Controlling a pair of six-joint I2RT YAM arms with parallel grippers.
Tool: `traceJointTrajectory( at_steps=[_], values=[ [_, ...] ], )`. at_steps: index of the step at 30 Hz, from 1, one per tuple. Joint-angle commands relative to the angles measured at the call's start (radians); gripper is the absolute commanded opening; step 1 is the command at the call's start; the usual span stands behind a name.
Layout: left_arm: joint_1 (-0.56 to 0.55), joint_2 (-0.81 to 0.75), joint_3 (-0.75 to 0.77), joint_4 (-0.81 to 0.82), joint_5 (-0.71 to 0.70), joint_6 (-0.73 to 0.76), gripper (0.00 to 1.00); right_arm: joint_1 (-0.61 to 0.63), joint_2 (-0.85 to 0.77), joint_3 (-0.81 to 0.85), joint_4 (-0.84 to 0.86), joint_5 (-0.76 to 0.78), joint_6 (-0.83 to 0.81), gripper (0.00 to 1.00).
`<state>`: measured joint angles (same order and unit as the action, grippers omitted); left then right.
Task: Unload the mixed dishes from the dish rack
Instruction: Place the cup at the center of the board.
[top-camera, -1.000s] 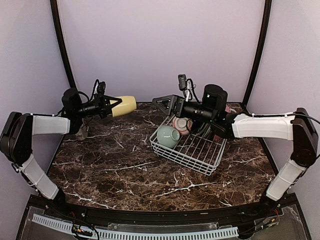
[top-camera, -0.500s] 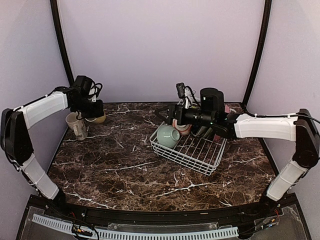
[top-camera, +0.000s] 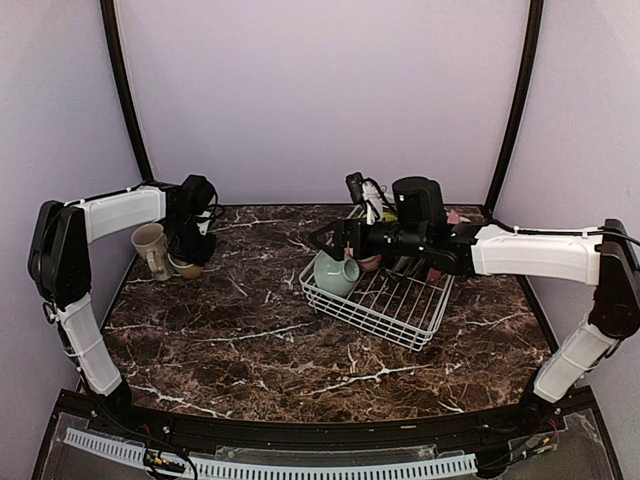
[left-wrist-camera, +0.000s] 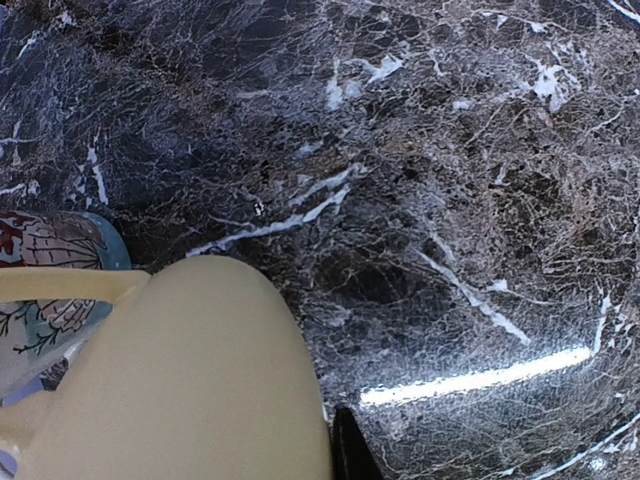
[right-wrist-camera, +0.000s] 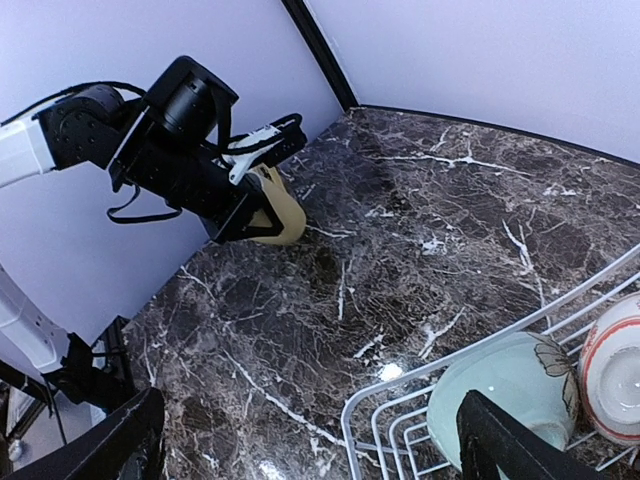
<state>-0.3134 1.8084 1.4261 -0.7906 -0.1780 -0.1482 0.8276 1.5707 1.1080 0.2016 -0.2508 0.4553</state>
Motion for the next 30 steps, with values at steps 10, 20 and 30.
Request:
traceJointTrajectory(
  at_steps=[10, 20, 30],
  values=[
    [0.004, 0.052, 0.059, -0.056, -0.071, 0.023, 0.24, 0.058, 0.092, 0.21, -0.527, 0.31, -0.066, 0.99],
    [0.004, -0.008, 0.046, -0.035, -0.06, 0.019, 0.48, 0.075, 0.205, 0.377, -0.745, 0.401, -0.051, 0.99],
    [0.002, -0.118, -0.006, 0.03, -0.013, 0.029, 0.7, 0.115, 0.407, 0.608, -0.939, 0.547, 0.06, 0.95]
  ],
)
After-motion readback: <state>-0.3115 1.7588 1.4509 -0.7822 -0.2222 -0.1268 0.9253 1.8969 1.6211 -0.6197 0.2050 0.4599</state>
